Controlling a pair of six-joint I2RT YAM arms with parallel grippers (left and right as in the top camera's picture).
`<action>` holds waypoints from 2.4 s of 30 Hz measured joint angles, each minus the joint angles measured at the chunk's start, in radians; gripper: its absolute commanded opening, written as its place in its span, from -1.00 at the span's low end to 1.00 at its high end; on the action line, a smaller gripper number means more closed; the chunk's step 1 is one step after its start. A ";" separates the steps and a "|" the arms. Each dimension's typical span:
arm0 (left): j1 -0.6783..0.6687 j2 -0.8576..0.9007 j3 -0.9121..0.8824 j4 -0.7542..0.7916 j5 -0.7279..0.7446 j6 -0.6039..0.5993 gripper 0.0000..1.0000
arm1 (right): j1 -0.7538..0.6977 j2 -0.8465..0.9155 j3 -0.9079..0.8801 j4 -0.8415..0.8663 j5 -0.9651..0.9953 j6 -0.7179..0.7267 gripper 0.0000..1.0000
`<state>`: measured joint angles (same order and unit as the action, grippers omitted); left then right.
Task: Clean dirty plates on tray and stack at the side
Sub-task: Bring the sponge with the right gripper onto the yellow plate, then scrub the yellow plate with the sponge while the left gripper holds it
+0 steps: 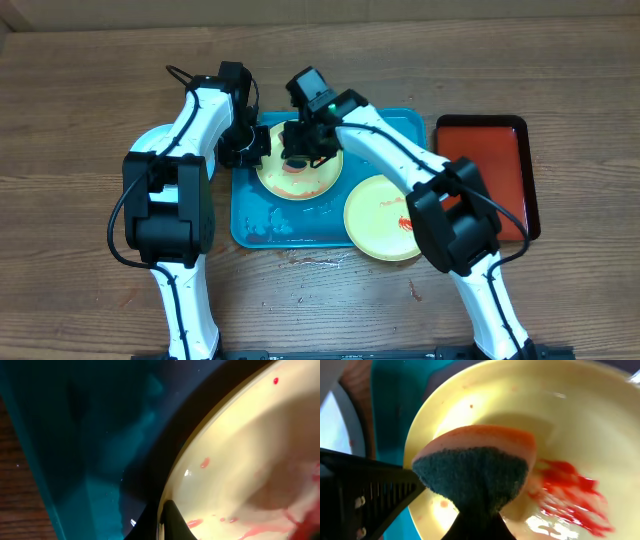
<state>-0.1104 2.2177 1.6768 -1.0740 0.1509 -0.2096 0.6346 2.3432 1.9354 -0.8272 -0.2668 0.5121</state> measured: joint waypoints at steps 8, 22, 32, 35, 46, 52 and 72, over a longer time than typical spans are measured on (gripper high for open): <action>0.000 -0.002 -0.003 0.005 0.002 0.000 -0.92 | 0.046 0.037 0.000 0.019 0.041 0.006 -0.93; 0.000 -0.002 -0.005 0.011 0.006 0.000 -0.92 | 0.029 0.048 0.017 -0.051 0.338 -0.042 -0.92; 0.000 -0.002 -0.005 0.011 0.006 0.000 -0.92 | 0.019 0.050 0.016 -0.035 0.546 -0.193 -0.93; 0.000 -0.002 -0.005 0.013 0.008 0.000 -0.92 | 0.020 0.053 0.015 -0.006 0.576 -0.238 -0.92; 0.000 -0.002 -0.005 0.016 0.011 0.000 -0.91 | -0.006 0.064 0.017 0.062 0.279 -0.275 -0.92; 0.000 -0.002 -0.006 0.018 0.011 0.000 -0.92 | -0.005 0.065 0.028 -0.060 -0.014 -0.277 -0.93; 0.000 -0.002 -0.006 0.019 0.013 0.000 -0.91 | 0.000 0.072 0.100 -0.340 0.323 -0.193 -0.93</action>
<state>-0.1104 2.2162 1.6703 -1.0550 0.1635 -0.2096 0.6346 2.4157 2.0357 -1.1675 0.0563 0.3195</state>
